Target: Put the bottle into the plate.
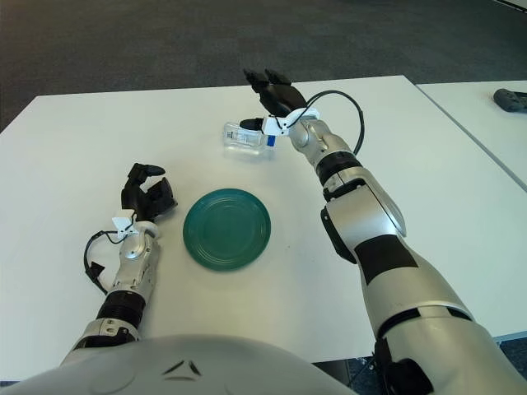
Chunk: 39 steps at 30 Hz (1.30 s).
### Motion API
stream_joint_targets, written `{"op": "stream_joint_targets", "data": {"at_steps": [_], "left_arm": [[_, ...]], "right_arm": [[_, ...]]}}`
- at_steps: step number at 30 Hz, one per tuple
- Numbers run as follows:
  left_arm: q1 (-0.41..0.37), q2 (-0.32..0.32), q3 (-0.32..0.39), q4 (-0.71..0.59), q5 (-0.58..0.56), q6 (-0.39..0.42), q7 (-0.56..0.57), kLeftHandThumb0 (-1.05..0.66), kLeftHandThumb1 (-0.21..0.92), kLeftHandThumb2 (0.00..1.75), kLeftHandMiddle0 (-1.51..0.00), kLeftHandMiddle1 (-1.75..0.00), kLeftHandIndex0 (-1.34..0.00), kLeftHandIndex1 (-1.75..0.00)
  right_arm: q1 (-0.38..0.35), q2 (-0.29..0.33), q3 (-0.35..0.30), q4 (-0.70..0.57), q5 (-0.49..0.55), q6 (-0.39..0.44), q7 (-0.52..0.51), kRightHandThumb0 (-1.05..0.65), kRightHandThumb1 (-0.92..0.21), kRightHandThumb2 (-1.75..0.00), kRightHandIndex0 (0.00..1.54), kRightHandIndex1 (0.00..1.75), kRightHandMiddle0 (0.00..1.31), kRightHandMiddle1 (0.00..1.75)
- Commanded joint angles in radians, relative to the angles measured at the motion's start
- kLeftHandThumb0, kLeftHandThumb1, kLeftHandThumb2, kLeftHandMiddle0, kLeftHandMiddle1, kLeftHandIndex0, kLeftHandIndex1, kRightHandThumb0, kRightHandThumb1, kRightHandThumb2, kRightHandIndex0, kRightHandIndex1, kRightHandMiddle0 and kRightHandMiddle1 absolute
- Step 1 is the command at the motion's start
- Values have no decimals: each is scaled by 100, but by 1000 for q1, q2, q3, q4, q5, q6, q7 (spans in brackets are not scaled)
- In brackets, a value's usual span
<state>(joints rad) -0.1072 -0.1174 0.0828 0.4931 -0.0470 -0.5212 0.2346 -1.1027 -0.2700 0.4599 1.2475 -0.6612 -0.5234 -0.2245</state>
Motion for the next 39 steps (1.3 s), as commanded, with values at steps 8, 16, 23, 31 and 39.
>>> {"op": "stream_joint_targets", "data": {"at_steps": [8,16,23,31,39], "left_arm": [[13,-68,-42,-51,31,5,41,-49,30,133,-126,-175,-62,-175],[16,-67,-68,-68,37,2,49,-49,30,134,-127,-175,-63,-175],[21,-67,-84,-86,44,4,56,-49,28,135,-127,-175,-64,-175],[51,-68,-103,-146,47,15,64,-50,26,138,-126,-175,-66,-175],[79,-63,-115,-194,62,25,79,-51,25,139,-127,-175,-67,-175]], "right_arm": [[-61,-24,31,14,-26,-33,18,-105,-92,-59,2,0,5,24],[-62,-16,32,17,-17,-50,46,-105,-92,-59,5,1,0,38],[-38,-2,29,22,-9,-55,69,-105,-92,-61,6,1,0,39],[36,30,34,30,-8,-56,61,-105,-92,-61,6,0,0,39],[41,29,28,24,-3,-66,74,-105,-92,-64,5,0,0,37]]}}
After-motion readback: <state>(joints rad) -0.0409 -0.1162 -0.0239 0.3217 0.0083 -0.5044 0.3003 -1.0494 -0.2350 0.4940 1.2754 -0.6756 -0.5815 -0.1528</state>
